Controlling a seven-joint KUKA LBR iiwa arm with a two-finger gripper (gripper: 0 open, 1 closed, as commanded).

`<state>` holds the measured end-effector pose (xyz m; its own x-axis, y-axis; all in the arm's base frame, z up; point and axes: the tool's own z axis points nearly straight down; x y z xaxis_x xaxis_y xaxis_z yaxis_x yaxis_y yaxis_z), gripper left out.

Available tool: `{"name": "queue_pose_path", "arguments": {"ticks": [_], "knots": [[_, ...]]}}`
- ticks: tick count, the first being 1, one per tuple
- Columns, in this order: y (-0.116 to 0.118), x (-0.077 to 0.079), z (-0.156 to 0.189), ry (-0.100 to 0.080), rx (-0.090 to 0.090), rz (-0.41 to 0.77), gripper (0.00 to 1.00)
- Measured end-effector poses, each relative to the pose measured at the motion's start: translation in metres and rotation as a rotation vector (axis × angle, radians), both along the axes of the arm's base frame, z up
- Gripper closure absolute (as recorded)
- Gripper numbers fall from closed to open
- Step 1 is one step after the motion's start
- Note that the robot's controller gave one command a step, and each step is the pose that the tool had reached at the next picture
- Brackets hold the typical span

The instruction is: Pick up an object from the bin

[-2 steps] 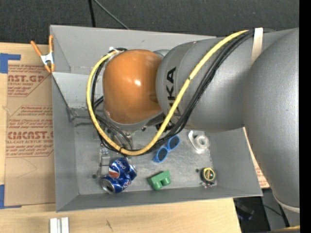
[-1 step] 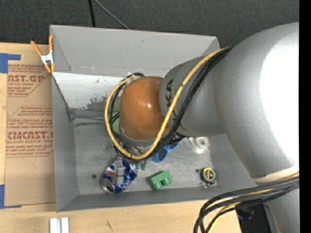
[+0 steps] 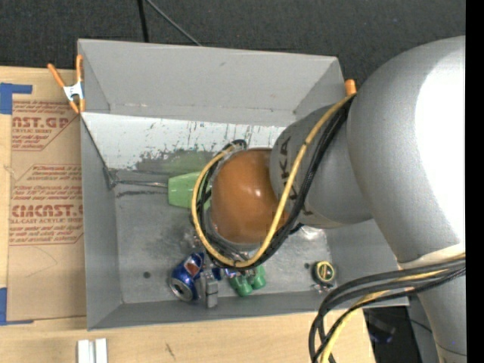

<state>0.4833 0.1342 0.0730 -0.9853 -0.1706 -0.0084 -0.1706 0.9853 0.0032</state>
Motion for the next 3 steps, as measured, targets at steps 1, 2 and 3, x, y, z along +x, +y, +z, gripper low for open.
{"name": "queue_pose_path", "arguments": {"ticks": [1, 2, 3], "knots": [[0.000, 0.001, 0.002, 0.000, 0.000, 0.001, 1.00], [0.010, 0.037, 0.124, -0.003, -0.002, 0.034, 1.00], [0.031, 0.039, 0.235, -0.005, -0.002, 0.159, 1.00]]}}
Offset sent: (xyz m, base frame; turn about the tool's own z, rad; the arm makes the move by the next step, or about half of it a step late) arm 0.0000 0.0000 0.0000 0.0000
